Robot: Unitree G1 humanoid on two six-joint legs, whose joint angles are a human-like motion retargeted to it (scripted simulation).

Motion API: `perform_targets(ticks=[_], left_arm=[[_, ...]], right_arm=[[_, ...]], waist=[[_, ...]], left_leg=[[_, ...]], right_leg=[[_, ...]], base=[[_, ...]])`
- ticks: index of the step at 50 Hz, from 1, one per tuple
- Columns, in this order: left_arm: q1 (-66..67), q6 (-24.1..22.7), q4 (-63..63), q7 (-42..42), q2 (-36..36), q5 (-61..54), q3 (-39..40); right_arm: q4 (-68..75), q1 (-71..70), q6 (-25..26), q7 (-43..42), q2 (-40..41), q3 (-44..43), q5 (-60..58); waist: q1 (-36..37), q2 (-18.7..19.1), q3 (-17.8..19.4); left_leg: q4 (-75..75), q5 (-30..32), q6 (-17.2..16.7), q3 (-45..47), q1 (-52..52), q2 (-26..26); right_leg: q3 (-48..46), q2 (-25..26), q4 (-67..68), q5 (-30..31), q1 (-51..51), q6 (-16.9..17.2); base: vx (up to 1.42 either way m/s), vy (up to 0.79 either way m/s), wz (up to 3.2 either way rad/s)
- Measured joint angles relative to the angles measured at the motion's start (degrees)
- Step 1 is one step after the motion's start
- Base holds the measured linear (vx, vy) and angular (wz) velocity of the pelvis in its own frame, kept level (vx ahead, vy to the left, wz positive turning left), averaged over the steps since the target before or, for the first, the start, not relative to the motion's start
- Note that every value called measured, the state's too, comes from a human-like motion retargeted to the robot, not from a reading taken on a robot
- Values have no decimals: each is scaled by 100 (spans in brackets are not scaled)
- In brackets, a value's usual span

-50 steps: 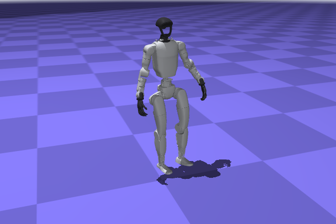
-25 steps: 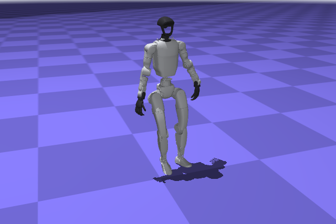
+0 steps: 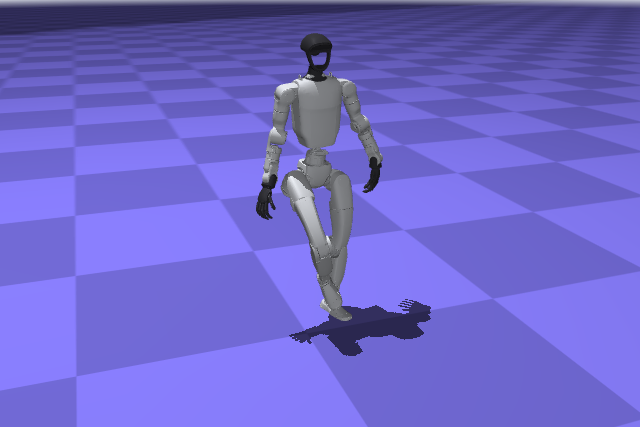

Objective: Kungfu

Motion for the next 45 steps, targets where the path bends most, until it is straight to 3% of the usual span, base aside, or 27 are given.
perform_targets(ticks=[2,5,8,10,12,15,17,18,20,22,23,25,30,34,37,39,45], left_arm=[[19,-43,-41,523,-105,-66,48],[176,-190,-427,1507,-413,-528,445],[238,-519,-1402,1738,-810,-1570,1229],[119,-704,-2285,1499,-811,-2735,1543],[-378,-838,-3182,940,-603,-4146,1678],[-1488,-580,-4395,76,150,-6726,1738],[-2458,-293,-5207,-29,610,-8797,1329],[-2997,-216,-5517,-44,743,-9724,1186],[-3990,-164,-5952,-186,855,-11256,1004],[-4790,-121,-6263,-396,787,-12433,775],[-5149,-108,-6399,-566,711,-12925,629],[-5842,43,-6556,-999,476,-13722,298],[-7020,441,-6452,-1855,-503,-14305,-693],[-7131,767,-6286,-2226,-1193,-14400,-1336],[-6837,1192,-6125,-2493,-1607,-14518,-1765],[-6584,1380,-5984,-2555,-1821,-14514,-2080],[-6195,1694,-5755,-2497,-1971,-14409,-2807]], right_arm=[[-595,185,-256,117,3,9,399],[-1540,542,-1091,692,-35,242,1592],[-2455,864,-1797,2084,33,624,3547],[-3059,1150,-1807,3255,213,873,5115],[-3591,1334,-1347,4076,460,975,6414],[-4149,1377,-359,4992,821,1358,7902],[-4514,1362,218,5514,882,1500,8315],[-4667,1389,404,5768,897,1532,8301],[-4910,1567,549,6143,901,1698,8116],[-5075,1724,510,6194,699,1943,7979],[-5136,1792,461,6174,595,2039,7966],[-5249,1923,408,6187,465,2115,8069],[-5417,2057,590,6314,367,1930,8300],[-5456,1862,559,6212,302,1777,8366],[-5488,1690,435,6040,352,1677,8397],[-5605,1647,341,5965,422,1590,8400],[-6181,1612,-197,5561,412,1397,8474]], waist=[[20,-72,136],[-62,-139,301],[-231,-291,457],[-320,-371,648],[-296,-546,718],[94,-876,677],[361,-886,795],[373,-838,823],[313,-703,881],[103,-606,917],[34,-614,897],[-40,-562,854],[-527,-301,911],[-772,-199,976],[-838,-196,1036],[-980,-162,1103],[-881,-181,1285]], left_leg=[[41,141,-165,168,171,-51],[112,643,-524,277,444,-136],[445,1319,-1127,123,527,-327],[730,1836,-1538,173,565,-521],[1184,2440,-1684,665,148,-1022],[2422,2450,-1684,1676,-987,-1075],[2548,1837,-1684,1237,-1208,-773],[2405,1624,-1684,964,-1238,-530],[1954,1332,-1684,738,-1037,698],[1484,1233,-747,982,-962,1359],[1149,1243,-488,1101,-917,1488],[281,1142,-477,1457,-692,1671],[-585,893,-520,1130,-597,1770],[-355,999,-103,2656,-275,1976],[-898,1500,-81,3661,203,1879],[-910,1593,-212,3631,192,1898],[-730,1857,-112,4024,126,1899]], right_leg=[[338,396,-970,409,567,0],[1074,1003,-3026,991,1892,0],[1952,1082,-5522,1963,3421,0],[2407,651,-6654,1493,4314,0],[2060,-368,-6540,578,4391,-267],[1991,-945,-6157,-15,3753,-818],[2110,-816,-5921,-476,3580,-1383],[2062,-736,-5829,-573,3544,-1538],[2003,-206,-5661,-755,3623,-1923],[2090,-89,-5472,-903,3611,-2054],[2150,-146,-5414,-950,3588,-2059],[2275,-99,-5083,-1167,3433,-2103],[1846,-233,-4488,-1613,3249,-2131],[1782,-385,-4228,-1775,3102,-2155],[1815,-505,-4129,-1809,3073,-2104],[1687,-604,-4193,-1788,3177,-2043],[1471,-899,-4412,-1610,3324,-1907]], base=[[1,-25,-29],[7,-20,0],[3,-6,40],[-14,60,94],[-51,95,152],[-75,50,51],[-33,-51,-20],[-10,-89,-3],[2,-83,-12],[-1,-9,-25],[-4,13,-33],[0,11,-22],[-2,10,71],[3,18,16],[8,14,-7],[11,8,43],[13,10,36]])
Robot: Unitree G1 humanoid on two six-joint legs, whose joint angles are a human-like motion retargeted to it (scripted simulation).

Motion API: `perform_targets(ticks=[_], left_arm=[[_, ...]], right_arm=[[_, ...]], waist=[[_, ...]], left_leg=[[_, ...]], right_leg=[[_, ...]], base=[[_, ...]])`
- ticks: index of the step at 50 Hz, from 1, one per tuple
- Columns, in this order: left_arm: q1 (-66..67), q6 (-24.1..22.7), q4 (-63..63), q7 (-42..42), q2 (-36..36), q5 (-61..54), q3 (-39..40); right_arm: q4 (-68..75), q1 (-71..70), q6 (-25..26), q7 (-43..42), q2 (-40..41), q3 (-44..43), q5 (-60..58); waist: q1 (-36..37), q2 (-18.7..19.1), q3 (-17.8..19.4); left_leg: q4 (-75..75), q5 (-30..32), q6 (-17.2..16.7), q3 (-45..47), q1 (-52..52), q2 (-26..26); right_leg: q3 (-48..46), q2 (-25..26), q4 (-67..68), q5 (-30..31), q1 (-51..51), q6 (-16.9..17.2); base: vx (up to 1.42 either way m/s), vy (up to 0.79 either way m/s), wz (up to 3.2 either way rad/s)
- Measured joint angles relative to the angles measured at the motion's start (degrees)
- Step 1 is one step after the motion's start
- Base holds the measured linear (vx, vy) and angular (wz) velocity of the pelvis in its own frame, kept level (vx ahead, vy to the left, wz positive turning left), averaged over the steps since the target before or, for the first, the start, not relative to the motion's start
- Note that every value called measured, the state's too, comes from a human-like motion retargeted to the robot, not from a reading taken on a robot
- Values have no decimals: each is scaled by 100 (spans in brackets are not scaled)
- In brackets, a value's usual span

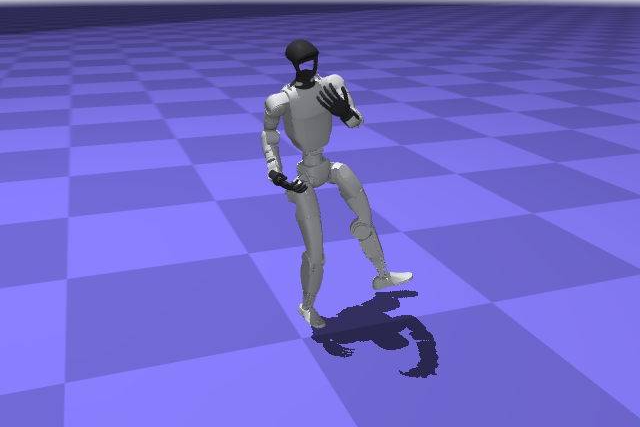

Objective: Kungfu

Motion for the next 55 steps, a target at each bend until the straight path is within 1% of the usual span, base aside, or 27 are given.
perform_targets(ticks=[3,5,7,10,15,18,20,23,25,28,30,31,32,33,35,36,37,38,40,42,43,45,48,50,52,53,55], left_arm=[[13,-64,-129,18,256,305,-108],[-11,-229,-285,54,547,636,-76],[-53,-472,-523,186,982,1058,35],[-49,-979,-927,721,1823,1918,231],[24,-2052,-1472,2035,3129,4170,808],[-306,-2311,-1376,2771,3421,4986,909],[-650,-2336,-1168,2918,3374,5155,877],[-1141,-2167,-837,2946,3046,4897,791],[-1377,-2097,-759,3034,2779,4568,762],[-1685,-2110,-717,3337,2603,4711,735],[-1820,-2166,-706,3669,2554,5086,733],[-1828,-2186,-727,3794,2517,5235,741],[-1833,-2197,-750,3894,2477,5354,739],[-1835,-2189,-776,3941,2433,5412,718],[-1862,-2156,-811,3936,2352,5472,735],[-1856,-2150,-812,3914,2349,5493,686],[-1836,-2144,-814,3904,2368,5516,633],[-1788,-2138,-821,3919,2432,5542,571],[-1628,-2129,-864,4001,2598,5603,597],[-1473,-2117,-957,4150,2742,5655,693],[-1400,-2111,-1021,4242,2797,5676,707],[-1235,-2092,-1172,4418,2845,5732,691],[-865,-2154,-1429,4532,2830,5895,596],[-501,-2252,-1650,4394,2824,6025,528],[-66,-2425,-1887,4097,2747,6217,466],[184,-2504,-2002,3957,2660,6373,433],[643,-2701,-2149,3865,2418,6796,352]], right_arm=[[-387,32,-258,-197,-354,-101,50],[-718,85,-472,-291,-709,-185,-21],[-1120,84,-661,-451,-1118,-249,-233],[-1710,-61,-879,-697,-1746,-349,-744],[-2539,-880,-1183,-1466,-2709,-146,-2227],[-2853,-1878,-1234,-2207,-3136,321,-3331],[-2888,-2857,-1246,-2647,-3303,641,-3915],[-2446,-4706,-1396,-3512,-3606,996,-4324],[-1756,-5868,-1717,-4213,-3796,1075,-4875],[518,-7599,-2433,-5450,-3739,1387,-6722],[2775,-8785,-2590,-6578,-3683,1858,-8384],[3886,-9233,-2307,-6943,-3663,2020,-9249],[4933,-9680,-1802,-7115,-3658,2206,-9983],[5850,-10125,-852,-6898,-3685,2441,-10459],[6913,-10419,1537,-6461,-3396,1961,-11241],[7091,-10417,1651,-6466,-3239,1730,-11057],[7205,-10406,1508,-6472,-3122,1598,-10724],[7190,-10378,851,-6481,-3085,1664,-10092],[6868,-10178,-516,-6601,-2907,1642,-9426],[6534,-9946,-1041,-7257,-2696,1378,-9466],[6486,-9872,-1012,-7526,-2611,1285,-9456],[6442,-9760,-842,-7620,-2509,1194,-9219],[6317,-9600,-920,-7058,-2363,1009,-8237],[6174,-9519,-1182,-6500,-2201,851,-7170],[6001,-9484,-1430,-5854,-2003,705,-5792],[5898,-9461,-1492,-5461,-1901,624,-4995],[5661,-9411,-1380,-4655,-1682,454,-3337]], waist=[[200,-13,-60],[351,0,-125],[503,52,-170],[700,183,-268],[1094,262,-440],[1469,244,-630],[1658,237,-880],[2074,107,-1166],[2457,-12,-1267],[3106,-258,-1366],[3540,-406,-1386],[3696,-459,-1359],[3832,-511,-1335],[3930,-562,-1316],[4028,-578,-1231],[4007,-598,-1218],[3969,-623,-1212],[3899,-661,-1218],[3812,-657,-1256],[3852,-626,-1254],[3881,-634,-1242],[3925,-666,-1218],[3945,-699,-1188],[3925,-704,-1150],[3954,-706,-1119],[3968,-710,-1099],[4016,-730,-1080]], left_leg=[[154,91,-19,146,-69,7],[254,171,-86,216,-113,24],[386,270,-251,38,-203,34],[608,269,-562,-357,-356,52],[1408,-188,-496,-1348,-924,-184],[1748,-394,-494,-2011,-1245,-485],[2057,-512,-403,-2490,-1632,-696],[2363,-577,-337,-3112,-2058,-1130],[2477,-590,-321,-3451,-2229,-1457],[2713,-613,-409,-3832,-2609,-1597],[2817,-580,-466,-3960,-2828,-1555],[2820,-561,-476,-3992,-2853,-1563],[2814,-540,-492,-4037,-2875,-1570],[2788,-517,-521,-4109,-2890,-1576],[2706,-445,-593,-4318,-2911,-1592],[2642,-400,-648,-4438,-2911,-1606],[2581,-366,-700,-4539,-2905,-1624],[2523,-351,-748,-4599,-2885,-1652],[2464,-412,-858,-4591,-2856,-1648],[2504,-510,-945,-4497,-2883,-1573],[2537,-555,-964,-4444,-2896,-1542],[2590,-671,-1005,-4363,-2893,-1495],[2650,-812,-1044,-4305,-2855,-1433],[2670,-886,-1032,-4251,-2803,-1367],[2684,-933,-997,-4182,-2748,-1263],[2670,-969,-984,-4152,-2693,-1224],[2623,-1068,-959,-4107,-2566,-1181]], right_leg=[[-167,-174,-61,32,70,81],[-257,-265,-75,21,132,159],[-337,-333,-73,-19,237,256],[-570,-389,-173,-23,538,462],[-933,-536,-663,193,1322,1027],[-972,-449,-1049,364,1914,1503],[-1118,-299,-1309,504,2294,1742],[-1021,-35,-1598,623,2713,1848],[-976,77,-1791,652,2970,1906],[-1046,308,-2070,639,3096,1907],[-1129,403,-2137,628,3057,1907],[-1220,398,-2141,640,3067,1907],[-1296,406,-2146,657,3073,1907],[-1343,443,-2155,684,3070,1907],[-1421,601,-2216,767,3092,1907],[-1463,685,-2264,831,3114,1907],[-1496,755,-2306,892,3134,1907],[-1513,796,-2335,944,3150,1907],[-1485,830,-2373,1008,3134,1907],[-1462,800,-2414,1055,3087,1907],[-1451,778,-2432,1083,3072,1907],[-1434,758,-2473,1182,3059,1907],[-1384,776,-2522,1501,3047,1907],[-1400,783,-2553,1815,3052,1907],[-1433,772,-2556,2254,3030,1907],[-1438,761,-2541,2502,3020,1907],[-1434,701,-2481,3053,2980,1907]], base=[[30,18,45],[37,17,48],[46,21,59],[55,23,96],[52,23,153],[53,23,213],[51,15,277],[41,9,256],[26,4,210],[8,-21,125],[2,-33,43],[1,-29,34],[1,-27,41],[3,-28,52],[7,-30,70],[15,-27,75],[20,-21,67],[20,-13,45],[16,-2,0],[12,0,-49],[16,-4,-54],[19,-7,-45],[25,-11,-35],[25,-13,-42],[25,-14,-55],[43,-13,-54],[40,-9,-49]])
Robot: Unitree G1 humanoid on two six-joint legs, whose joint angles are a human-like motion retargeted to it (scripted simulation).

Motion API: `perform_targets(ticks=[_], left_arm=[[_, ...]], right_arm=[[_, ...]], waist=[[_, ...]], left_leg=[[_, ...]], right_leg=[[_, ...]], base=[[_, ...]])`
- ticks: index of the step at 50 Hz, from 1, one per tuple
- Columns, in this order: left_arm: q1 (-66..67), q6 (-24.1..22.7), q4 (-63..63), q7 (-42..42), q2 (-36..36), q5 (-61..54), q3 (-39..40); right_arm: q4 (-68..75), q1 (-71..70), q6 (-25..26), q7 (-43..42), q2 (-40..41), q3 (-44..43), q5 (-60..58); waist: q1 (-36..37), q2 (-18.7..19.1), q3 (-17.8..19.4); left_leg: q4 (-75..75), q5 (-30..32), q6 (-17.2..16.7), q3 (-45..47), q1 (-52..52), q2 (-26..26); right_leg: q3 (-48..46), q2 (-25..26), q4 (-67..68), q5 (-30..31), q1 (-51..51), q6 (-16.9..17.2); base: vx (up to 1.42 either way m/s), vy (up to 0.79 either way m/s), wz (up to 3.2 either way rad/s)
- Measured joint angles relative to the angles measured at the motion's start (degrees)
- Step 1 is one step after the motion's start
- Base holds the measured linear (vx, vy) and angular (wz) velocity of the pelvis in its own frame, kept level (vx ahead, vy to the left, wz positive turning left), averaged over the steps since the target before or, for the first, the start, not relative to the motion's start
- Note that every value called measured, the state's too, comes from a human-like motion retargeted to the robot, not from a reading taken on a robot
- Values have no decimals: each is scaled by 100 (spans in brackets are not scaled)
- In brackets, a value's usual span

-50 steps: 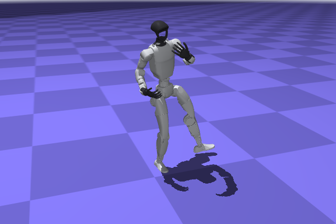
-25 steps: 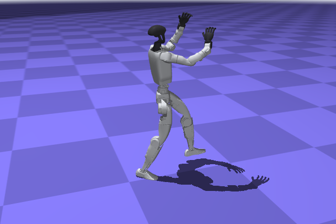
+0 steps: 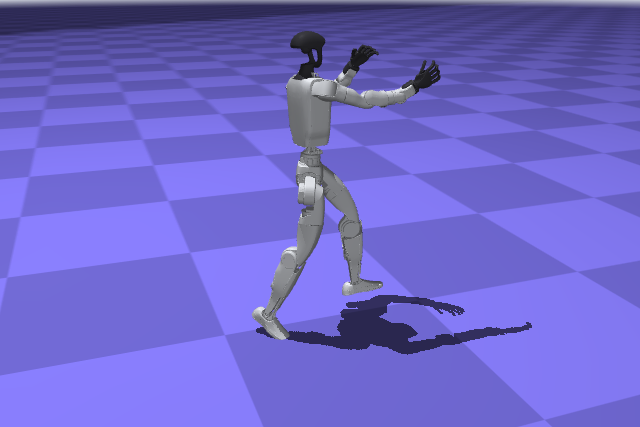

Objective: Kungfu

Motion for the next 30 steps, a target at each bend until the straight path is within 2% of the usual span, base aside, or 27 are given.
perform_targets(ticks=[2,5,7,8,10,11,13,15,17,20,22,23,25,27,28,30], left_arm=[[395,-328,-85,147,-222,514,-100],[764,-630,-51,441,-498,1158,-188],[857,-675,54,589,-526,1445,-116],[862,-650,131,644,-497,1539,-40],[799,-582,382,791,-411,1685,218],[721,-576,579,925,-323,1790,400],[522,-582,1088,1323,-91,2130,756],[225,-546,1849,1869,171,2642,1042],[-228,-561,2957,2243,469,3281,1265],[-1020,-511,5137,2820,925,4518,1353],[-1540,-194,6575,3140,1259,5208,1223],[-1758,63,7131,3133,1431,5487,1137],[-1970,665,7817,2984,1768,5765,1202],[-1966,940,8016,2864,2057,5586,1437],[-1915,825,8007,2811,2166,5408,1520],[-1784,329,7900,2839,2257,5057,1585]], right_arm=[[-282,83,417,877,186,-97,1774],[-752,331,1293,1940,574,-208,3821],[-1115,647,1857,2521,838,-207,4752],[-1292,823,2071,2752,951,-169,5116],[-1691,1341,2374,3210,1144,-155,5495],[-1894,1679,2421,3378,1177,-66,5537],[-2354,2462,2490,3586,1221,141,5431],[-2889,3395,2477,3675,1254,313,5054],[-3413,4384,2294,3777,1274,469,4679],[-4096,5964,2014,4029,1252,597,4219],[-4473,7066,1952,4283,1282,420,3928],[-4626,7566,1913,4398,1277,307,3882],[-4895,8489,1871,4598,1248,1,3876],[-5207,9370,1770,4664,1337,-367,3868],[-5392,9794,1671,4647,1456,-583,3867],[-5778,10513,1304,4446,1790,-972,3919]], waist=[[4,-5,-8],[-150,103,-89],[-435,220,-88],[-584,312,-97],[-894,467,-92],[-1059,495,-81],[-1407,542,-50],[-1777,535,25],[-2101,545,100],[-2734,548,224],[-3267,563,389],[-3521,561,507],[-3912,478,737],[-4249,454,948],[-4405,483,1018],[-4559,454,1073]], left_leg=[[-105,-92,83,98,173,-22],[-403,-275,225,351,671,-211],[-723,-293,214,330,1113,-338],[-852,-286,166,267,1287,-293],[-1078,-269,165,183,1629,-281],[-1194,-267,283,178,1805,-375],[-1438,-294,653,204,2162,-646],[-1722,-317,1145,266,2542,-1082],[-1813,-416,1383,307,2782,-1278],[-1827,-482,1556,254,3056,-1556],[-1831,-499,1621,67,3288,-1724],[-1833,-508,1645,-25,3425,-1791],[-1869,-525,1681,-106,3681,-1929],[-1895,-512,1687,-157,3847,-1931],[-1899,-494,1677,-192,3879,-1884],[-1886,-462,1684,-236,3899,-1899]], right_leg=[[75,-97,121,562,-30,0],[378,-323,448,1152,-22,0],[764,-218,817,821,-107,0],[963,-4,1008,421,-224,0],[1492,437,1320,-201,-504,0],[1756,587,1383,-438,-659,0],[2155,665,1486,-828,-998,0],[2367,446,1559,-1094,-1409,-47],[2459,471,1348,-1215,-1868,-432],[2675,555,668,-1102,-2479,-804],[2594,517,98,-738,-2760,-863],[2463,459,-181,-525,-2863,-794],[2296,406,-694,-305,-3080,-396],[2282,492,-1047,-495,-3322,-336],[2411,572,-1104,-669,-3473,-543],[2465,574,-975,-584,-3751,-831]], base=[[40,1,-33],[53,25,5],[43,14,38],[38,-3,36],[35,-5,36],[35,6,41],[34,22,42],[27,32,35],[24,15,14],[22,7,38],[14,3,86],[11,-3,73],[7,-7,31],[-1,-7,11],[-6,-13,25],[-7,-17,37]])
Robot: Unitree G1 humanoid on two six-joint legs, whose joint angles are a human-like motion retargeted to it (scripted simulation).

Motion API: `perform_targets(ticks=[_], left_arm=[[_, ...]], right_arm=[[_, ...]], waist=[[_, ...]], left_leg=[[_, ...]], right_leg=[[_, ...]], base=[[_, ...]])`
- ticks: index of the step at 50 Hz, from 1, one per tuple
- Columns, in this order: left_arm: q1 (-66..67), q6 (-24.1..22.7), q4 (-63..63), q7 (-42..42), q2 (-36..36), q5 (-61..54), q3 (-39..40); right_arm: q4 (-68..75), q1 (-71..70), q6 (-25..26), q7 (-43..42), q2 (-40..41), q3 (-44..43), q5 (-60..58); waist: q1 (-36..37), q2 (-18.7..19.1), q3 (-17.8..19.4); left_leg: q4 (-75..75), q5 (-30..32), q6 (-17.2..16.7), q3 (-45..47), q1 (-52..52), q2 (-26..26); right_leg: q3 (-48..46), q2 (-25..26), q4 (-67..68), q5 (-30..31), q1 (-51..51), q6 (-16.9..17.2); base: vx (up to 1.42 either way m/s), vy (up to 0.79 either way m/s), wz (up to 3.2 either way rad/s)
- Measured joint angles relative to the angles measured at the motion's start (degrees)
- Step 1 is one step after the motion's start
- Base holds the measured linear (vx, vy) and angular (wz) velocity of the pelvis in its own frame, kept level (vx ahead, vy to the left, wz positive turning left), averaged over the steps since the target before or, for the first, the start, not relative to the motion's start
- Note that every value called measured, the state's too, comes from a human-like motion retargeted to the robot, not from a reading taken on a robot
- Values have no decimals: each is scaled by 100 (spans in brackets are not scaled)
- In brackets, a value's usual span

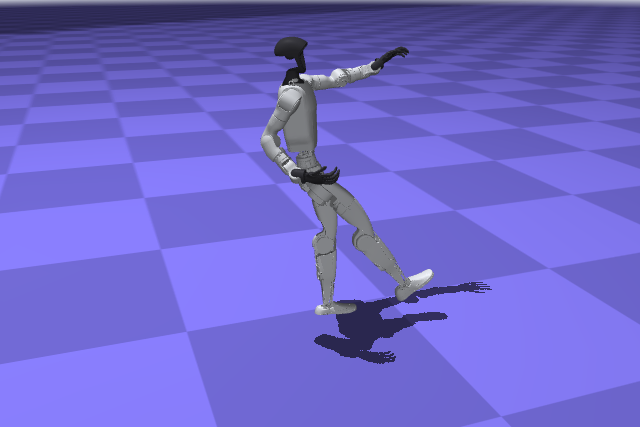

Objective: Kungfu

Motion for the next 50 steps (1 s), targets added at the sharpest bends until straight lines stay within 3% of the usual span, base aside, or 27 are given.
perform_targets(ticks=[3,5,8,12,15,18,23,25,26,27,28,30,31,33,34,35,37,40,43,46,50], left_arm=[[157,-551,-149,646,-239,120,53],[244,-634,-234,897,-363,335,18],[523,-627,-591,647,-492,371,48],[1376,-420,-1887,-306,-765,-1211,276],[2417,-70,-3441,-1950,-1144,-3502,238],[3833,278,-4906,-3833,-1818,-5529,64],[6494,1050,-5671,-6668,-3416,-6954,-71],[7551,1543,-5576,-7283,-3899,-7386,-277],[7997,1826,-5523,-7375,-3993,-7730,-304],[8427,2071,-5493,-7408,-4068,-8087,-322],[8829,2237,-5512,-7325,-4107,-8468,-320],[9562,2234,-5663,-6942,-4112,-9164,-315],[9719,2007,-5844,-6823,-4124,-9076,-232],[9865,1612,-6185,-6523,-4107,-8788,-99],[9875,1435,-6288,-6402,-4078,-8632,-61],[9874,1261,-6358,-6303,-4044,-8484,-35],[9908,1267,-6362,-6301,-3937,-8427,-17],[9980,1703,-6315,-6543,-3907,-8624,-54],[9951,2032,-6301,-6687,-3797,-8644,-24],[9806,2163,-6280,-6745,-3742,-8402,100],[9610,2078,-5781,-7208,-3807,-7202,634]], right_arm=[[-444,496,-873,-599,540,-326,-86],[-695,513,-1361,-956,620,-340,-267],[-1015,101,-1675,-1232,161,-118,-639],[-1343,-1339,-2222,-1854,-680,411,-1696],[-1378,-2964,-2498,-2624,-1226,743,-3068],[-1124,-4847,-2444,-3163,-1761,998,-4035],[187,-7816,-1937,-4193,-2703,971,-6065],[1244,-8912,-1882,-4445,-3232,1011,-7302],[1999,-9517,-1955,-4597,-3573,1198,-7925],[2774,-10105,-1980,-4775,-3924,1406,-8525],[3588,-10658,-1908,-5001,-4298,1654,-9080],[5257,-11821,-1166,-5310,-5133,2501,-9994],[5799,-12256,-395,-5108,-5391,2759,-10579],[6369,-12807,1232,-4750,-5511,2653,-11775],[6382,-12891,1463,-4607,-5528,2572,-11886],[6324,-12918,1392,-4478,-5572,2553,-11749],[6036,-12797,454,-4904,-5592,2739,-10891],[5533,-12427,-731,-6460,-5235,2469,-11128],[5476,-12102,-565,-7322,-5195,2444,-11346],[5231,-11778,-460,-7238,-5291,2358,-11303],[4723,-11273,-782,-7031,-5436,2284,-10454]], waist=[[-23,-44,-5],[-13,5,-39],[155,119,-266],[606,300,-487],[1140,403,-742],[1777,345,-1094],[2909,-274,-1375],[3420,-653,-1343],[3609,-801,-1308],[3779,-944,-1250],[3912,-1080,-1145],[4232,-1357,-863],[4353,-1390,-748],[4591,-1323,-577],[4619,-1262,-533],[4601,-1205,-502],[4354,-1055,-521],[3990,-871,-522],[3987,-942,-555],[3991,-959,-515],[3921,-948,-476]], left_leg=[[24,78,51,-129,1,-37],[27,143,40,-217,-43,6],[41,198,-6,-278,-261,20],[129,255,-145,-332,-655,88],[185,305,-269,-341,-991,246],[327,338,-376,-344,-1443,393],[953,262,-594,-348,-2468,411],[1402,186,-663,-228,-3067,396],[1779,122,-790,-287,-3489,534],[2136,71,-887,-343,-3888,624],[2451,47,-921,-393,-4237,617],[2772,120,-840,-265,-4648,468],[2842,211,-832,-281,-4815,454],[2902,391,-836,-298,-5101,540],[2879,486,-867,-365,-5183,577],[2839,584,-911,-464,-5242,598],[2681,784,-1036,-607,-5226,641],[2348,1051,-1021,-169,-5048,863],[2097,1159,-788,677,-4879,1188],[1937,1096,-599,1189,-4726,1334],[1854,807,-569,1401,-4606,1466]], right_leg=[[-337,-229,326,125,-67,21],[-276,-288,539,36,-22,-58],[-16,-331,897,-41,97,-81],[213,-346,1602,-352,539,157],[90,-387,2301,-593,1072,284],[7,-460,2780,-729,1784,416],[-480,-825,2484,-472,3179,511],[-557,-911,2038,196,3614,597],[-573,-699,1685,279,3743,737],[-601,-534,1358,166,3853,831],[-654,-462,1083,-340,3928,831],[-822,-690,926,-1552,4024,830],[-848,-636,1007,-1981,3932,739],[-912,-489,1150,-2533,3711,635],[-1024,-395,1192,-2651,3652,592],[-1173,-298,1223,-2728,3622,545],[-1303,-70,1202,-2733,3632,441],[-1290,52,1135,-2628,3642,416],[-1322,-29,1035,-2398,3605,511],[-1355,-63,918,-2089,3600,688],[-1291,17,726,-1569,3640,831]], base=[[-8,-12,57],[-7,-2,41],[0,5,-9],[-14,13,-36],[-26,7,-31],[-29,-4,-24],[-38,-18,16],[-52,-39,21],[-60,-60,36],[-69,-67,52],[-69,-50,61],[-62,-28,65],[-54,-25,71],[-49,-25,70],[-45,-16,71],[-37,-9,77],[-24,-1,77],[-10,2,40],[1,-7,-13],[5,-14,-16],[15,-22,-32]])
